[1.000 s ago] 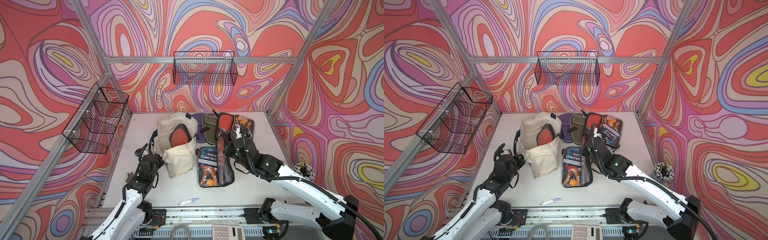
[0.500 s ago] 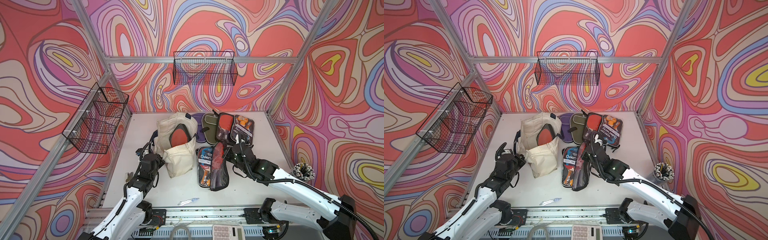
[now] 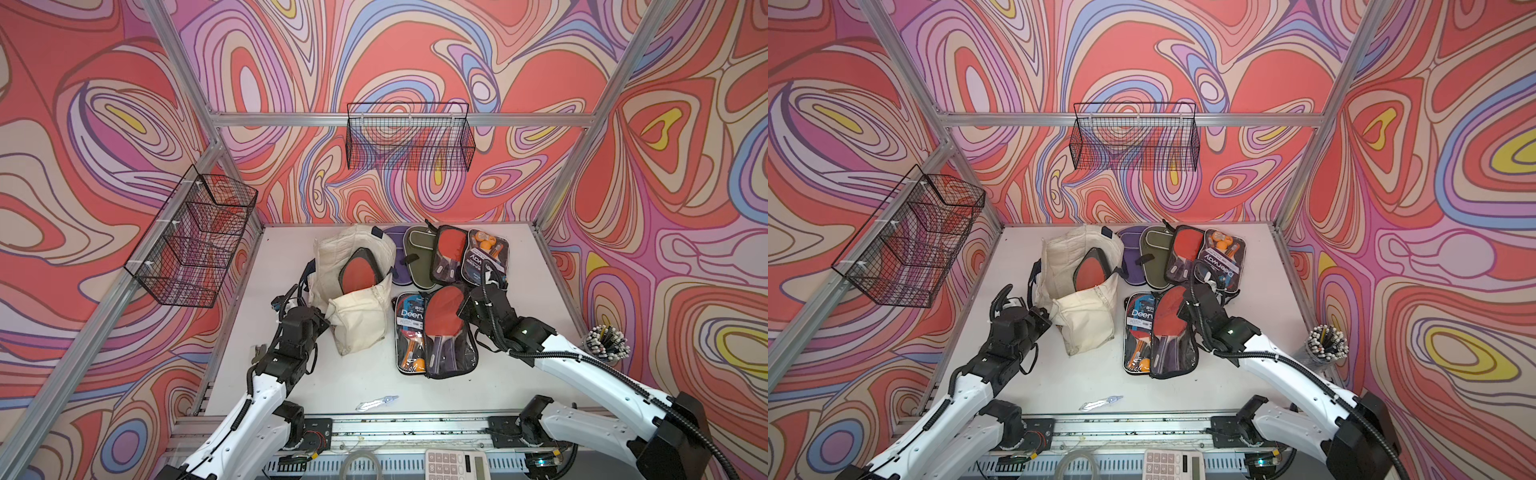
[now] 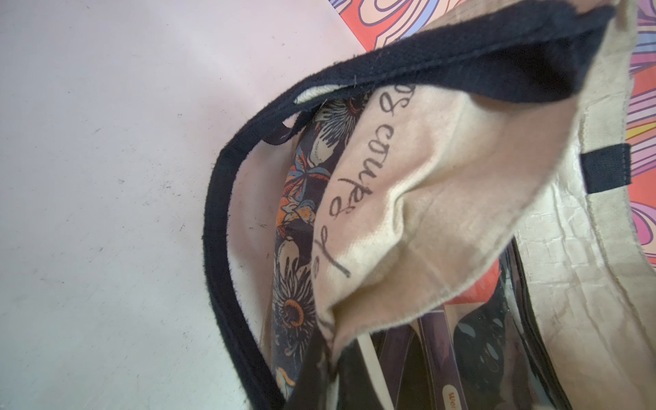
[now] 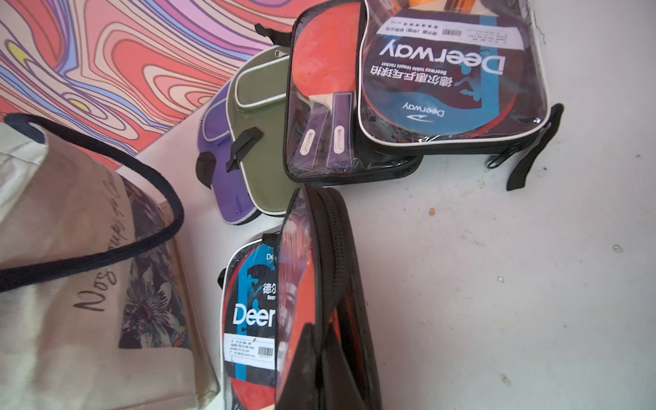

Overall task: Remove the ping pong set from the canvas bag
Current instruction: Place the ping pong set at the ping pong set.

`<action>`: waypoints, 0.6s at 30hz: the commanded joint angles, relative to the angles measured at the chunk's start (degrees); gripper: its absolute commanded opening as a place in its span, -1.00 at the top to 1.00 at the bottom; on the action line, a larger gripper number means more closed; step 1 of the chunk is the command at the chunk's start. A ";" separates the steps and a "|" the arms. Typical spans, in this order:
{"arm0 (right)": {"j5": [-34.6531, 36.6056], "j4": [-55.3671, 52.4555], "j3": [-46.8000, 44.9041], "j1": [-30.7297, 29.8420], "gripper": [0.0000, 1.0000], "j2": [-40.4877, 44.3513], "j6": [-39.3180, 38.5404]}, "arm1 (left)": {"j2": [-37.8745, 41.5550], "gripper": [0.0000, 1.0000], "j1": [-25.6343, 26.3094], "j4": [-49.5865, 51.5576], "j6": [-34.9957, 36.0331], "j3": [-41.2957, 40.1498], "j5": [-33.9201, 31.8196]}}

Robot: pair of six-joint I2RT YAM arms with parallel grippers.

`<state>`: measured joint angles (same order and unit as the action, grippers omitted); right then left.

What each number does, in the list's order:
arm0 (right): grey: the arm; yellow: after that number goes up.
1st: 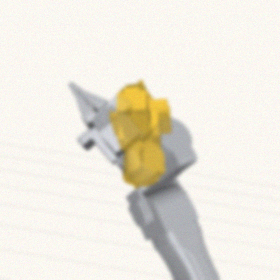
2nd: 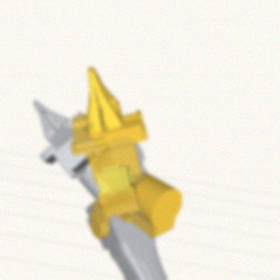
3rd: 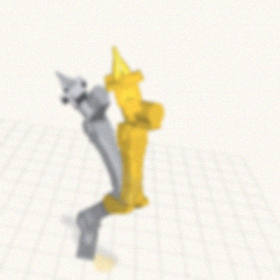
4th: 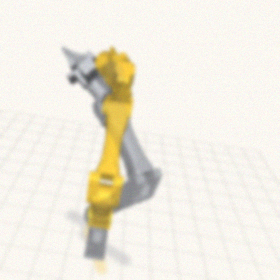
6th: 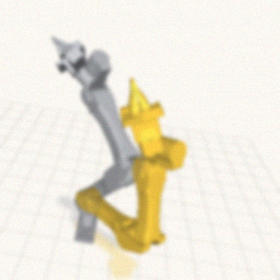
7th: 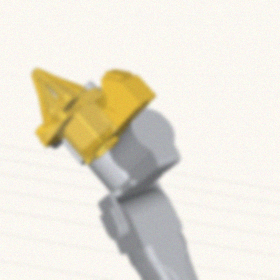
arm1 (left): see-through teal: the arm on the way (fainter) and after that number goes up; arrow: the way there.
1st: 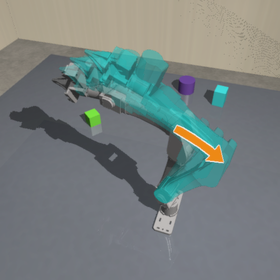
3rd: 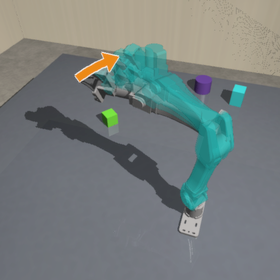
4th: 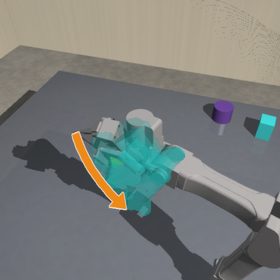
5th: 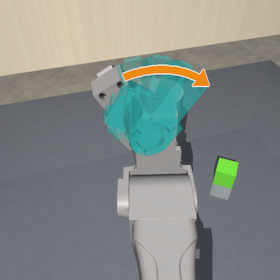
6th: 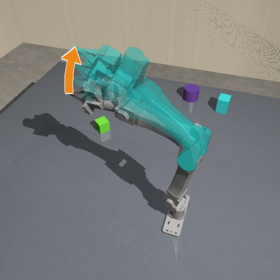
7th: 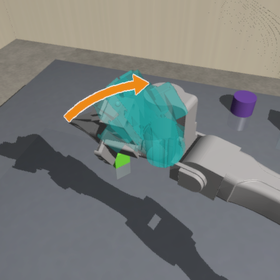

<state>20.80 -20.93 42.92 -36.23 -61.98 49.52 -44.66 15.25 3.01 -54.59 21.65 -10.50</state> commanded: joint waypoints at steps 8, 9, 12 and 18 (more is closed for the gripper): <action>0.13 5.02 -1.84 3.60 1.00 -4.97 -5.05 | 0.81 1.00 -0.70 2.55 1.01 0.85 -1.85; 0.01 5.09 -2.08 4.32 1.00 -5.23 -5.38 | 0.87 1.00 -0.72 2.46 0.89 0.73 -1.85; -1.22 5.96 -3.19 6.98 1.00 -5.65 -6.44 | 0.98 1.00 -0.66 2.58 0.80 0.45 -1.98; -2.87 7.29 -4.32 9.95 1.00 -7.37 -7.85 | 0.90 1.00 -0.66 2.70 0.75 0.32 -2.01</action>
<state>18.24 -16.21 39.05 -26.87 -68.49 42.87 -44.23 15.25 3.25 -54.19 21.65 -10.52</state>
